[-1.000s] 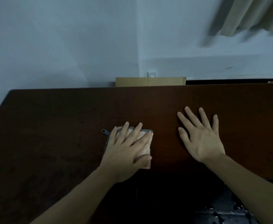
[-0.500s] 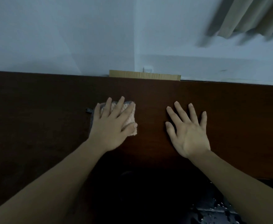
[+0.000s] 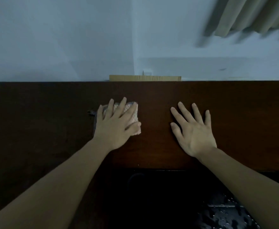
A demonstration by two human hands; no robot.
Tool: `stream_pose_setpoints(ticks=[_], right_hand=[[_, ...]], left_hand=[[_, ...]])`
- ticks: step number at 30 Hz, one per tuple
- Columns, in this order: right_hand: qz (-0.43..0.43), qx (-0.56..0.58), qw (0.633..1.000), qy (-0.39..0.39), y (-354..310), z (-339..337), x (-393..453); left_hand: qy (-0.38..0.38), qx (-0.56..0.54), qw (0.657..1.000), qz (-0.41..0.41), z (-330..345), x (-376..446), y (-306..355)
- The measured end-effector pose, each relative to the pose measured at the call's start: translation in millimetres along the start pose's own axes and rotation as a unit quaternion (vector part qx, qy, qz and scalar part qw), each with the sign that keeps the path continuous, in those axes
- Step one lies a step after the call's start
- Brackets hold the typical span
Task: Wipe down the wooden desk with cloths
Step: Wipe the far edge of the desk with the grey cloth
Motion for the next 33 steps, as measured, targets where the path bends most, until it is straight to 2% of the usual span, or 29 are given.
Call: stream_pose_setpoints(ticks=[3,7,11,14,16,21,26,29,33], right_hand=[[-0.004,-0.013,1.0,-0.001,-3,-1,1],[0.016,-0.071,0.997,0.003,-21,-6,5],[0.026,0.001,1.0,0.011,-64,-1,9],[0.002,0.08,0.997,-0.005,-104,14,14],[0.005,0.103,0.994,-0.022,-118,25,12],[0.006,0.014,1.0,-0.006,-121,42,5],[-0.001,0.029,1.0,0.012,-124,46,5],[0.007,0.032,0.999,0.017,-125,45,6],[0.01,0.025,0.999,0.018,-125,43,6]], left_hand=[[0.02,0.001,1.0,0.007,2,-6,3],[0.019,-0.008,0.996,0.091,6,-57,5],[0.025,-0.015,0.989,0.147,22,-100,-6],[0.031,-0.009,0.991,0.13,28,-105,-25],[0.008,-0.023,0.995,0.096,28,-94,-40],[0.002,-0.011,1.0,0.001,17,-27,-76],[0.008,-0.013,1.0,-0.001,14,9,-87],[0.022,0.0,0.999,0.039,16,-13,-82],[0.028,0.003,0.986,0.162,26,-71,-76]])
Point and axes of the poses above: each hand's wrist, its own x-axis towards the middle knuckle, its own z-axis out of the palm, y = z × x, the point moved 1 cm from there along x, towards the middle knuckle, and after that the axes turned 14 degrees about x, right-handed, at the moved point
